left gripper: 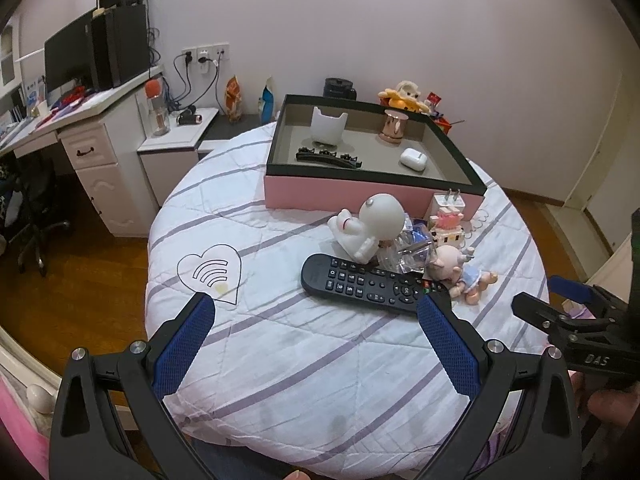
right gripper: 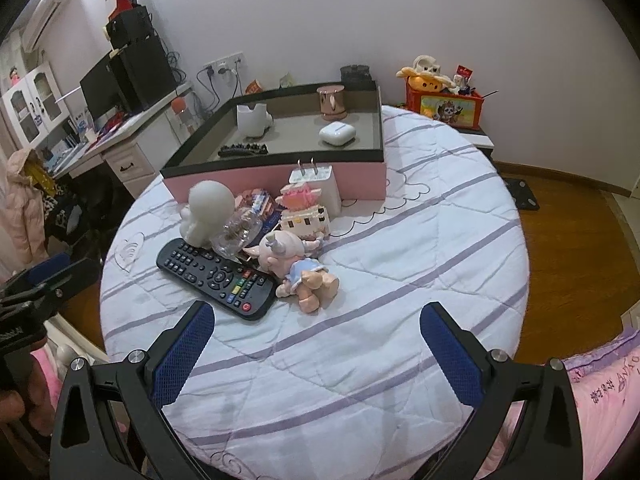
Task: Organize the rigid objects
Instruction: 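Withdraw both open tools from the box back to the table items, then grasp the doll in the blue dress with the right tool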
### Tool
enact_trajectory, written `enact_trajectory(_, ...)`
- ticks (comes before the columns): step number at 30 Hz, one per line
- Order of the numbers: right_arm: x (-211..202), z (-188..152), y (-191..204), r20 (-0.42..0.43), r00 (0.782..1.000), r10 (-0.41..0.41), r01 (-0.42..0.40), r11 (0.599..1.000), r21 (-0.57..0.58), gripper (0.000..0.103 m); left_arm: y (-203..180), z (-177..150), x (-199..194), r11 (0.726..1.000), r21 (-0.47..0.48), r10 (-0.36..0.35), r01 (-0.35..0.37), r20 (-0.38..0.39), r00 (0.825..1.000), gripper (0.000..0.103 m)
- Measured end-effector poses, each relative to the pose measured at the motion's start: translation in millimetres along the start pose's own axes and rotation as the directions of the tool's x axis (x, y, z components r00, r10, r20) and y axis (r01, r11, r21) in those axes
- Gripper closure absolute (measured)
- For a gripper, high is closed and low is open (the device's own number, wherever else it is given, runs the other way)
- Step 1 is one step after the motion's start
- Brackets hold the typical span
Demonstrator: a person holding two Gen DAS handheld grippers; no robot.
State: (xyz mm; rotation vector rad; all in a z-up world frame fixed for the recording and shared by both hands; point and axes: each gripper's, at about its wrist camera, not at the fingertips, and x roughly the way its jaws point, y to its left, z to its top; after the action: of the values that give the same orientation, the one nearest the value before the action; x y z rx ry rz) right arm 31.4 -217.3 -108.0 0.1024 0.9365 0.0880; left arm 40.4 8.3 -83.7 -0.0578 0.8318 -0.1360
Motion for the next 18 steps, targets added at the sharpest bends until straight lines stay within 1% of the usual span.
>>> enact_trajectory(3, 16.7, 2.8, -1.2, -0.029, 1.0, 0.001, -0.002, 1.0, -0.015, 0.0, 1.0, -0.3, 6.3, 1.0, 0.0, 0.006, -0.006, -0.012, 1.0, 0.001)
enact_trajectory(14, 58.8, 18.8, -0.8, -0.072, 0.997, 0.025, -0.029, 0.998, -0.058, 0.0, 1.6, 2.9, 33.0, 1.0, 0.001, 0.022, -0.022, -0.053, 0.998, 0.001)
enact_trajectory(16, 64.8, 20.6, 0.0, -0.081, 0.996, 0.029, -0.034, 0.998, -0.062, 0.002, 1.1, 3.9, 37.7, 1.0, 0.002, 0.022, -0.022, -0.06, 0.998, 0.001)
enact_trajectory(18, 71.7, 21.6, 0.7, -0.092, 0.995, 0.034, -0.04, 0.997, -0.068, 0.006, -0.2, 4.4, 40.4, 1.0, 0.005, 0.022, -0.021, -0.065, 0.998, 0.001)
